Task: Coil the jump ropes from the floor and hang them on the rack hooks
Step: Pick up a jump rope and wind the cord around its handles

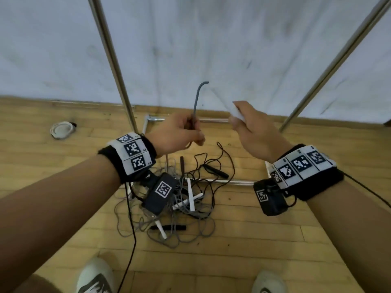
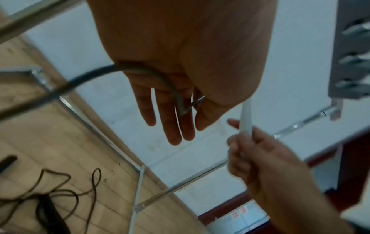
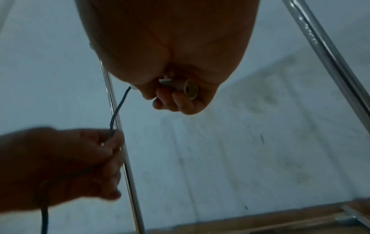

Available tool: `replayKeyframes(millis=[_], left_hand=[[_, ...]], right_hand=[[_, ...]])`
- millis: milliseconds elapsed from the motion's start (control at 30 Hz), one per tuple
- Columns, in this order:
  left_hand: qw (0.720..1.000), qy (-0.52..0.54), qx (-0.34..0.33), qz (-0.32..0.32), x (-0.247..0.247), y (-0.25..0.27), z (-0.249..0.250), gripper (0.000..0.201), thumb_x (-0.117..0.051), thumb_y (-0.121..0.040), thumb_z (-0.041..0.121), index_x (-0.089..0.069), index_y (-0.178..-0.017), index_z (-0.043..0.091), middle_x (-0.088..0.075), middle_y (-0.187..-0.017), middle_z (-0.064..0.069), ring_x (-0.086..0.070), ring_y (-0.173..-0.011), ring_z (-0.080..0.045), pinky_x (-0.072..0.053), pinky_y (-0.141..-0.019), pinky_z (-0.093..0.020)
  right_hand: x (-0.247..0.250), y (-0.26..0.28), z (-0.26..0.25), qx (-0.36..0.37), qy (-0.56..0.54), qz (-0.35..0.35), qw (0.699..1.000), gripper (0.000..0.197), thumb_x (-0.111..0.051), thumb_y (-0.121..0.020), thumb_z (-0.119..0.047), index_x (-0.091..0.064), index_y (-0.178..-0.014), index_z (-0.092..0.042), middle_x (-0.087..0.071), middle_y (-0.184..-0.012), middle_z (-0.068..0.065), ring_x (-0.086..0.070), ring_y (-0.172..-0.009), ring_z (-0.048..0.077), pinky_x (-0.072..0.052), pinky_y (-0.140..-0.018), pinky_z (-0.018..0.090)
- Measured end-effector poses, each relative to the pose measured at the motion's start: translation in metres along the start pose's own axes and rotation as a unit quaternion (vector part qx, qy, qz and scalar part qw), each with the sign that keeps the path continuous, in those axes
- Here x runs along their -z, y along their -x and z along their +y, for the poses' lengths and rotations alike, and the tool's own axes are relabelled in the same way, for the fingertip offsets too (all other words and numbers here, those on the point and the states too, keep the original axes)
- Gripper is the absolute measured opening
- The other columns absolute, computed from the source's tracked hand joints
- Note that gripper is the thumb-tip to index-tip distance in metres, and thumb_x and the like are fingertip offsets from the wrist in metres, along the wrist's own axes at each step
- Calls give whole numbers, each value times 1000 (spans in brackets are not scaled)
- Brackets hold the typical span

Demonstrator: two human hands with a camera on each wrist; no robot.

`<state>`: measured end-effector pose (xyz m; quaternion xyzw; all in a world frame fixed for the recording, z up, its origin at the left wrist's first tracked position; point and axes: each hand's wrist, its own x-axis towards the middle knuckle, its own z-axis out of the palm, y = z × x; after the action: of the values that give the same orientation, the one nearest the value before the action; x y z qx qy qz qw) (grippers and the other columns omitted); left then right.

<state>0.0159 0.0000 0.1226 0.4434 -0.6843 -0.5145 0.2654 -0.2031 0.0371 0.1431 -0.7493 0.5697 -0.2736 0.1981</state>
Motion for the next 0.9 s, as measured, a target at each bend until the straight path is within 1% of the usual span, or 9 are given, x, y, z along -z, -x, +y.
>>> replayKeyframes(millis=[100, 167, 233, 333, 433, 533, 667, 733, 900], left_hand=[[996, -85, -21, -26, 0, 16, 9, 15, -62, -91, 7, -55, -84, 18, -73, -78, -1, -72, -76, -12, -52, -63, -20], [988, -150, -28, -34, 0, 28, 8, 13, -65, -90, 13, -57, -84, 22, -70, -78, 1, -66, -71, -10, -51, -61, -25], [980, -195, -27, -31, 5, 35, 7, 10, -68, -88, 18, -59, -85, 22, -67, -82, -2, -62, -74, -20, -54, -71, -39], [978, -202, -8, -54, 19, 48, 2, 7, -58, -97, 24, -62, -93, 19, -71, -88, 0, -62, -73, -7, -51, -70, -31], [972, -213, 19, -99, 33, 62, -8, 26, -41, -104, 30, -62, -98, 17, -72, -86, 3, -66, -82, -4, -48, -80, -28], [948, -279, 39, -145, 40, 78, -23, 25, -42, -104, 33, -59, -89, 23, -70, -82, 3, -63, -76, -8, -49, -80, -31], [944, -310, 23, -115, 35, 79, -20, 15, -53, -96, 47, -54, -97, 32, -61, -90, 11, -58, -79, -3, -47, -71, -22], [957, -285, -13, -53, 28, 73, -12, 34, -56, -93, 50, -52, -117, 27, -60, -108, 11, -59, -98, -3, -51, -83, -24], [971, -219, -89, 45, 7, 53, 14, 85, -56, -85, 63, -24, -150, 19, -42, -148, 4, -43, -133, -9, -41, -109, -37]], right_hand=[[25, -1, -15, -8, -24, 83, 996, 26, -46, -103, -21, -48, -126, -9, -57, -83, -1, -47, -58, 1, -35, -52, 14], [40, 0, -22, -21, -32, 126, 991, 23, -45, -103, -22, -48, -124, -11, -57, -83, -5, -49, -59, -2, -36, -51, 9], [52, 2, -26, -26, -30, 157, 987, 22, -45, -103, -22, -49, -123, -13, -57, -84, -8, -50, -63, 0, -36, -52, 6], [63, 6, -27, -44, -22, 195, 980, 21, -44, -103, -23, -50, -121, -15, -56, -83, -11, -51, -63, -4, -37, -53, 5], [76, 11, -22, -73, -39, 250, 965, 21, -44, -103, -27, -51, -121, -18, -62, -88, -5, -53, -68, 1, -39, -56, 13], [89, 17, -20, -99, -65, 289, 950, 17, -45, -102, -28, -51, -116, -23, -62, -85, -7, -56, -70, 10, -47, -66, 31], [84, 28, -30, -83, -61, 226, 969, 13, -47, -101, -30, -50, -114, -30, -63, -86, -9, -56, -69, 10, -47, -63, 31], [74, 34, -41, -58, -45, 175, 982, 14, -49, -100, -31, -51, -114, -32, -64, -85, -12, -56, -65, 0, -44, -60, 24], [49, 44, -60, 4, -94, 85, 992, 19, -54, -100, -26, -58, -118, -24, -68, -83, -8, -59, -69, 8, -50, -64, 34]])
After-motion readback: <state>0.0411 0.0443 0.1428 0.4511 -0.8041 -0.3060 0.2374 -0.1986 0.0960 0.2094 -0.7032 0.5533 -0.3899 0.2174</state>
